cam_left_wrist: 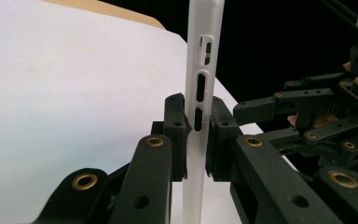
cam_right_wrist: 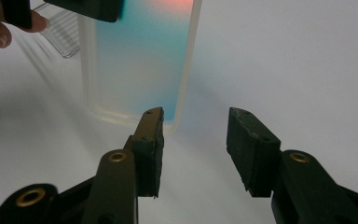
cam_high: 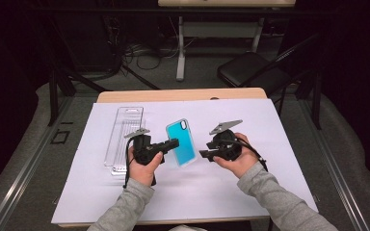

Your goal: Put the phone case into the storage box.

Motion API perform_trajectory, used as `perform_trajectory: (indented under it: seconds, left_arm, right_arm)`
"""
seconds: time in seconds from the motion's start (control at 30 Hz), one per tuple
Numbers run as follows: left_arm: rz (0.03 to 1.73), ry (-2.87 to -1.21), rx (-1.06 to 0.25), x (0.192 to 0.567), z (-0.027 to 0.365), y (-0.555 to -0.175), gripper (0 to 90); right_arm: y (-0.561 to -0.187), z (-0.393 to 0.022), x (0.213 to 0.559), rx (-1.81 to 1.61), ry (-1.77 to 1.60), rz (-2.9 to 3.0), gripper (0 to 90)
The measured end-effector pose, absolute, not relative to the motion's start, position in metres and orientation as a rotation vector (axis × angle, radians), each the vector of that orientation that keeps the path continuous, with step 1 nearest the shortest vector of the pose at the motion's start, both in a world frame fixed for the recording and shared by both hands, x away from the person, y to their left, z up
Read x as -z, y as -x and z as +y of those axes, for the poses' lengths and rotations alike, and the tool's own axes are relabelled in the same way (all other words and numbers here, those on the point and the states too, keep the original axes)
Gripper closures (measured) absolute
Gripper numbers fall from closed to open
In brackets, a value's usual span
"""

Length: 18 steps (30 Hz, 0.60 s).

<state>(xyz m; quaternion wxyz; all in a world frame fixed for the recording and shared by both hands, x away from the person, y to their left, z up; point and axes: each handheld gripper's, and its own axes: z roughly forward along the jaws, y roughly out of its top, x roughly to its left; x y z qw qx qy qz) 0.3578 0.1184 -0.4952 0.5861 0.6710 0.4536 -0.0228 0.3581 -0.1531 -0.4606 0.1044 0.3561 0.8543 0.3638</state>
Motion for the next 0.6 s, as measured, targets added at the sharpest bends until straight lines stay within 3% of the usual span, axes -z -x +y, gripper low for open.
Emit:
perform_trajectory:
  seconds: [0.6]
  left_arm:
    - [0.854,-1.657,-0.063,0.480,0.128,-0.345,81.2]
  right_arm:
    - [-0.353,-0.163,0.458,-1.185,-0.970,2.466,54.4]
